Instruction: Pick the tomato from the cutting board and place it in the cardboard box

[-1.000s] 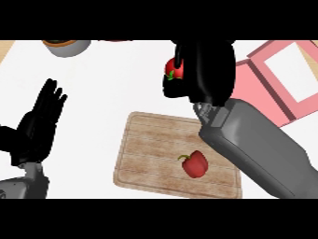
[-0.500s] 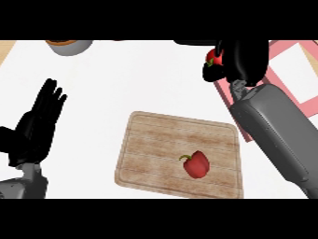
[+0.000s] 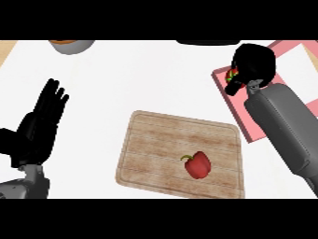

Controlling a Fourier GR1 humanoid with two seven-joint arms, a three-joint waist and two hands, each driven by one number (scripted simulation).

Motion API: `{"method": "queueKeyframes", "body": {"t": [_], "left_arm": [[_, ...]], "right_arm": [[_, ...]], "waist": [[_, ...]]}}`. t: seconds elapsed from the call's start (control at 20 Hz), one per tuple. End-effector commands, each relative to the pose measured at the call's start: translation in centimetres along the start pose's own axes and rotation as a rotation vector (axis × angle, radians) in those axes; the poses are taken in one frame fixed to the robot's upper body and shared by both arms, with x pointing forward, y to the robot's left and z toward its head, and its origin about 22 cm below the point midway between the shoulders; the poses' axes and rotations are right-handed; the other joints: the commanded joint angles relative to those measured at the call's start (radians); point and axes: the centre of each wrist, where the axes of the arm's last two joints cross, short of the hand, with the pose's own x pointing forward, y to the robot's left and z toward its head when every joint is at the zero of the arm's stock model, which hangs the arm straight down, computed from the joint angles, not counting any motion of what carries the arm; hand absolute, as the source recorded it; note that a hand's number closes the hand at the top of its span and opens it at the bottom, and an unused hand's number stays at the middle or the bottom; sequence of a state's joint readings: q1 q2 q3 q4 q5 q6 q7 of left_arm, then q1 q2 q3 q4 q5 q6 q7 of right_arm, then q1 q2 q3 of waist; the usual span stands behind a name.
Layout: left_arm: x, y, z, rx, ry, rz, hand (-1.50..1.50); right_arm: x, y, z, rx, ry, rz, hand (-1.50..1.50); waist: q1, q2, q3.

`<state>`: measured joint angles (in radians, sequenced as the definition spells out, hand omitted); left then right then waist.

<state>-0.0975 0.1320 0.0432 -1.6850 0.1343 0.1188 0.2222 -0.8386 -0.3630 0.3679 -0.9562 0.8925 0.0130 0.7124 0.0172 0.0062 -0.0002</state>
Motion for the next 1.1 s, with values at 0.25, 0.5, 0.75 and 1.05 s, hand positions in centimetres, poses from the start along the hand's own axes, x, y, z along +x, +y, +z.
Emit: {"method": "queueKeyframes", "body": {"t": [0.25, 0.5, 0.75, 1.05], "left_arm": [[0.0, -1.6, -1.0, -0.018, -0.007, -0.006, 0.0], [-0.1, -0.4, -0.5, -0.023, -0.004, -0.001, 0.0], [-0.4, 0.1, -0.7, 0.014, -0.001, -0.004, 0.0], [0.6, -0.9, -0.6, 0.012, 0.005, 0.005, 0.0]], "right_arm": [[-3.3, 0.8, -3.0, -0.134, -0.066, -0.223, -1.5], [-3.6, -1.9, -3.0, -0.411, -0.157, -0.458, -1.5], [-2.8, -2.8, -2.0, -0.357, -0.123, -0.763, -1.5], [-5.4, -4.2, -1.8, -0.368, -0.085, -1.15, -1.5]], "waist": [[0.004, 0.005, 0.002], [0.003, 0.001, 0.002], [-0.018, -0.008, 0.001], [-0.022, -0.01, 0.002]]}}
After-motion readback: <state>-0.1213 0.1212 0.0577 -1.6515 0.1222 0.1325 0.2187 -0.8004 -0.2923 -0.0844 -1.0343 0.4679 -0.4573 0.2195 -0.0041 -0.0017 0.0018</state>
